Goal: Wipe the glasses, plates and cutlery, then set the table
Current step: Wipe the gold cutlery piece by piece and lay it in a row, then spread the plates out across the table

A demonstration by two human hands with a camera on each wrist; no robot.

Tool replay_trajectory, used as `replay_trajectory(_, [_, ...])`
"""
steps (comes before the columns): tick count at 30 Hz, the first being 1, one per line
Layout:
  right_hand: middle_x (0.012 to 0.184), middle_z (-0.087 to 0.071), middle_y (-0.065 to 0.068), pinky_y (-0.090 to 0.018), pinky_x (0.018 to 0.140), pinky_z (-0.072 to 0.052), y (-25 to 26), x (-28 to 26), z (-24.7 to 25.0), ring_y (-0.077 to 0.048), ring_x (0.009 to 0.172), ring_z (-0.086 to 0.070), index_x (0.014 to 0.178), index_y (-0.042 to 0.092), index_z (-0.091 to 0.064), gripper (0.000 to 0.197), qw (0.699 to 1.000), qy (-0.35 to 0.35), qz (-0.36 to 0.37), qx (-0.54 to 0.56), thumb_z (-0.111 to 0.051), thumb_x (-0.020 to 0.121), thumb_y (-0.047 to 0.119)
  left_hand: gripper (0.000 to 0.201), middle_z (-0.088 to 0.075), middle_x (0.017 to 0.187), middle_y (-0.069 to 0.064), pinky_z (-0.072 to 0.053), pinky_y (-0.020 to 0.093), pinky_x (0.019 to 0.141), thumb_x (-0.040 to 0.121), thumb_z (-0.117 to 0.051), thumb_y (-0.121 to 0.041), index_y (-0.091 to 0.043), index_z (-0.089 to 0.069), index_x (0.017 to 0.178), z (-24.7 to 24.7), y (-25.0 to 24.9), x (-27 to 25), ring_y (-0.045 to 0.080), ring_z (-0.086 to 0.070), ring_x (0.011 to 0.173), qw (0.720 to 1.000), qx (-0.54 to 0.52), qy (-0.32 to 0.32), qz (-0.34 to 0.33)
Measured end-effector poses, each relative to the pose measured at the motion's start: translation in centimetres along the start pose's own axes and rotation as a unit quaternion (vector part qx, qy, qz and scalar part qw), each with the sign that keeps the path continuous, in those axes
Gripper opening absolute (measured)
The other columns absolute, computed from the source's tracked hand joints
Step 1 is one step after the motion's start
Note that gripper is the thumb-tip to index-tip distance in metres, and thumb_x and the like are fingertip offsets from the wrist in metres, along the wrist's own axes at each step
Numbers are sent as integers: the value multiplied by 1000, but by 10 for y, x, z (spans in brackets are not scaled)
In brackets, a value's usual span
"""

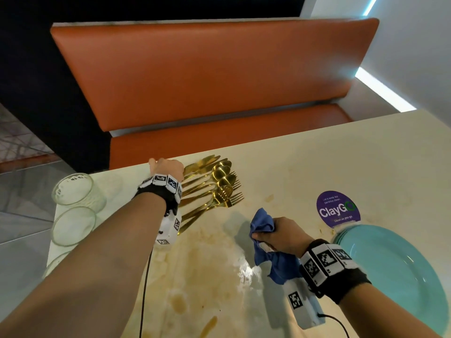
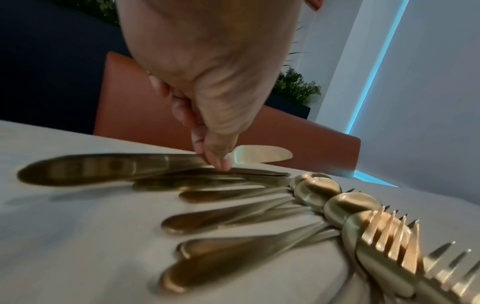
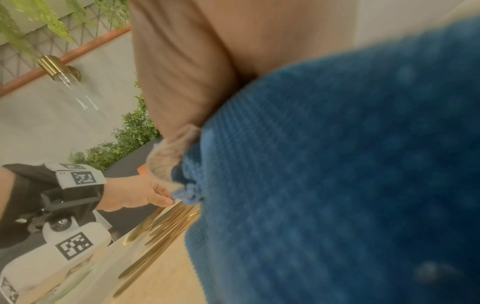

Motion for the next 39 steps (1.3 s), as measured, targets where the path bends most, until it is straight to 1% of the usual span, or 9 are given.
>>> replay_trajectory(7, [71,-57,8,-23,75,-39,18,3,4,-12,73,-53,69,28,-53,22,997,3,30,75,-57,89,37,20,-66,106,1,-31,39,94,97,-46,-28,-27,-62,109,-9,-7,-2,22,-47,109,997,-37,-60,-25])
replay_trajectory(13, [93,-68,-9,-38,87,-51,21,-3,0,-25,89,-63,83,16,-64,5,960,24,45,277,-62,87,19,29,-65,107,4,-36,38,93,97,-43,-39,-22,-59,114,-1,-15,-29,23,-52,106,983,-157,-94,9])
replay_trajectory(17, [87,-68,-12,-34,77,-53,22,-18,-3,-27,83,-63,89,3,-63,15,875,50,70,476,-59,80,-9,47,-65,106,-2,-42,28,81,92,-39,-58,-21,-62,111,-11,-77,-86,11,-57,92,884,-445,73,-126])
replay_trajectory(20, [88,-73,-11,-34,75,-58,26,-35,-2,-27,85,-68,94,2,-64,27,815,71,108,566,-62,71,-11,66,-65,115,2,-41,34,99,78,-49,-70,-18,-64,114,-19,-109,-140,18,-58,108,771,-573,209,-185])
replay_trajectory(24, [104,-67,-20,-45,88,-53,28,-63,-5,-33,97,-64,100,0,-69,70,749,102,171,633,-82,32,7,21,-69,103,2,-50,26,92,89,-63,-18,-14,-64,109,-1,-110,-186,11,-63,95,721,-622,172,-253])
replay_trajectory(26, [105,-68,-18,-44,84,-55,25,-81,-8,-31,96,-66,98,3,-71,69,724,98,189,656,-82,30,9,14,-66,86,-6,-48,10,73,87,-65,-11,-17,-65,100,10,-108,-209,3,-61,79,739,-594,136,-288])
replay_trajectory(30, [111,-66,-19,-52,83,-53,16,-123,-20,-33,101,-65,99,8,-71,70,663,83,205,716,-87,34,28,17,-57,82,11,-37,17,60,90,-61,-17,-1,-65,93,22,-95,-240,16,-49,75,804,-525,19,-278])
replay_trajectory(34, [121,-62,-22,-56,89,-49,0,-154,-43,-40,111,-59,121,6,-61,105,716,60,147,680,-78,40,70,8,-64,90,10,-45,29,71,91,-58,-14,-11,-64,94,20,-94,-280,17,-54,80,809,-503,34,-302])
replay_trajectory(39, [88,-62,-18,-31,64,-46,-23,-181,-56,-28,81,-56,100,-16,-55,86,874,-24,102,475,-87,38,34,14,-59,77,-2,-39,15,55,88,-56,-8,-22,-56,89,10,-81,-323,10,-51,66,827,-475,26,-298])
Point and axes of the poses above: each hand's wrist, its own x-axis towards the middle knuckle, its own z-axis out of the back of the hand, y = z × x, the point moved 9 cm from there along x, towards the middle knuckle
